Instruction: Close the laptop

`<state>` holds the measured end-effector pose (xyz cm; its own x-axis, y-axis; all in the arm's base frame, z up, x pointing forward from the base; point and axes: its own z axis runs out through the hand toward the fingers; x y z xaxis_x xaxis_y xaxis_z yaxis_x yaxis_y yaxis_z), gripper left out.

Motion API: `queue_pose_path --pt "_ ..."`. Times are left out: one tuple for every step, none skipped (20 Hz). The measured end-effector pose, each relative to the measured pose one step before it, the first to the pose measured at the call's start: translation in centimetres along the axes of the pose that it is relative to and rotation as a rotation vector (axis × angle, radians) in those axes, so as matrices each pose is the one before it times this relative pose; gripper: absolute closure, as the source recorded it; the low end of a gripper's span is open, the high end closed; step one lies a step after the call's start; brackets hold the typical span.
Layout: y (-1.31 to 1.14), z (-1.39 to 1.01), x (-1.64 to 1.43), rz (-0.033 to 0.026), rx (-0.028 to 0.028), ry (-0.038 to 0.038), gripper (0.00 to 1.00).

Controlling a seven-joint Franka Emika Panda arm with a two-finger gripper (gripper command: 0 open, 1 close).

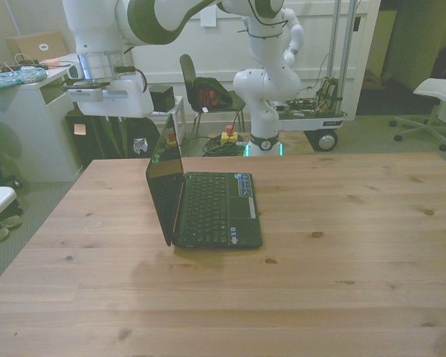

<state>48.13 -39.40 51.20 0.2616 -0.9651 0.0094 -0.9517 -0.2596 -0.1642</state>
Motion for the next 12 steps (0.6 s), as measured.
queue_pose_path --pt "-0.213 0.084 -0.329 -0.00577 -0.00018 -0.00348 1.00" --pt "-0.242 0.077 -0.381 -0.00584 0.00031 -0.00389 1.00" --pt "-0.327 0.049 -0.449 -0.00695 0.00107 -0.00389 1.00" --pt "-0.396 0.038 -0.489 -0.00714 0.00029 -0.00298 1.00" --pt "-0.391 0.007 -0.507 -0.00542 0.00022 -0.00252 1.00" --pt "-0.386 0.016 -0.553 -0.00525 -0.00061 -0.00232 1.00" --pt "-0.408 -0.016 -0.562 -0.00609 -0.00051 -0.00187 1.00" --pt "-0.366 -0.122 -0.497 -0.00532 0.00000 0.00043 1.00" --pt "-0.353 -0.123 -0.515 -0.00608 0.00030 -0.00003 1.00" --pt "-0.336 -0.034 -0.580 -0.00658 0.00074 -0.00286 1.00" --pt "-0.317 0.057 -0.596 -0.00420 -0.00062 -0.00261 1.00" --pt "-0.269 0.091 -0.503 -0.00300 -0.00250 -0.00052 1.00"
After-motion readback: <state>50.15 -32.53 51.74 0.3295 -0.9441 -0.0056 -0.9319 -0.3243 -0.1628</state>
